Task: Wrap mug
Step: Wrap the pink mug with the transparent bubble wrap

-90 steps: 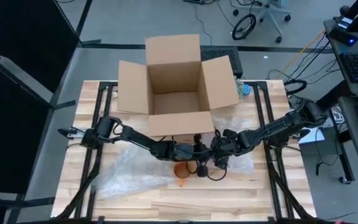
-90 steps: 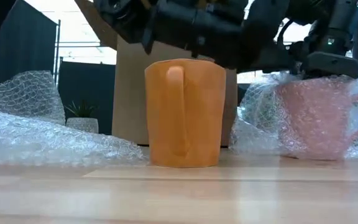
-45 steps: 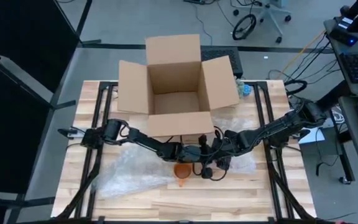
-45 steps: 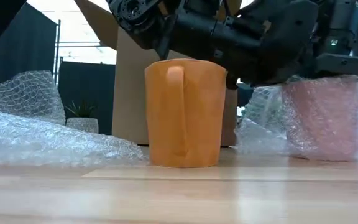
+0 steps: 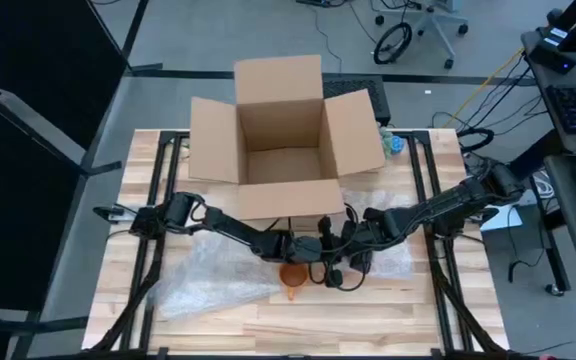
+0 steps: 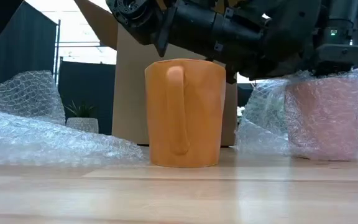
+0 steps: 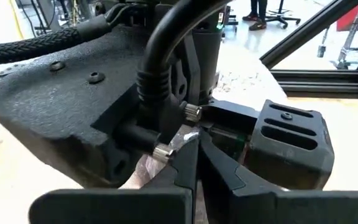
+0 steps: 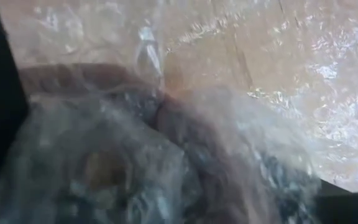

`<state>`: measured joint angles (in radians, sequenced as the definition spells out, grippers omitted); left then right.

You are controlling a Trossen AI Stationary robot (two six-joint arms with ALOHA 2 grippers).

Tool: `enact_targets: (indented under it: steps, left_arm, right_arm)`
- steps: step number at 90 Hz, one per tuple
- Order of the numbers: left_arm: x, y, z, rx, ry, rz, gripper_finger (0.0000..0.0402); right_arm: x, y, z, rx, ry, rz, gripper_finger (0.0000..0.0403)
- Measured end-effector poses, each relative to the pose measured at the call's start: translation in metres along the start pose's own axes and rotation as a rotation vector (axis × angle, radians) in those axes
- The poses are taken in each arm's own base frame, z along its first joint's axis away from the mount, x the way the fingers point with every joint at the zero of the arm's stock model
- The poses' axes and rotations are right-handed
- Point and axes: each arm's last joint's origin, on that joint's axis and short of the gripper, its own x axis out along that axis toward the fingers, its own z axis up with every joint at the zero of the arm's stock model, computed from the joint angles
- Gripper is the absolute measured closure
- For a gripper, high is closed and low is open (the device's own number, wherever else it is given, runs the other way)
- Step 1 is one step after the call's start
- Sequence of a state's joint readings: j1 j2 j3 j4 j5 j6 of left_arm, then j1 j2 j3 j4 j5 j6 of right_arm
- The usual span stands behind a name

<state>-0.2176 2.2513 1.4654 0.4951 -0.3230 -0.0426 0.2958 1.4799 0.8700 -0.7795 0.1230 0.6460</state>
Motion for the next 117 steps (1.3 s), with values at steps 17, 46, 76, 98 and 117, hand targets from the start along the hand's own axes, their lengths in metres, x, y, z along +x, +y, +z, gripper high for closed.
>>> enact_targets:
  steps: [17, 46, 76, 98, 117]
  left_arm:
    - [-0.008, -0.001, 0.01, 0.006, 0.008, 0.015, 0.0402]
    - [-0.008, -0.001, 0.008, 0.014, 0.045, 0.002, 0.0402]
    - [-0.008, 0.003, 0.005, 0.025, 0.084, 0.011, 0.0402]
    - [-0.008, 0.003, 0.006, 0.026, 0.084, 0.019, 0.0402]
    - [-0.008, 0.003, 0.006, 0.025, 0.083, 0.023, 0.0402]
  right_arm:
    - [-0.001, 0.0, -0.001, -0.014, 0.006, 0.0, 0.0232]
    - [-0.001, 0.0, -0.001, -0.023, 0.001, 0.001, 0.0232]
    - [-0.037, 0.009, 0.018, -0.095, -0.008, 0.029, 0.0232]
    - [-0.075, 0.012, 0.03, -0.13, -0.004, 0.014, 0.0232]
    - [-0.083, 0.01, 0.035, -0.128, -0.075, -0.08, 0.0232]
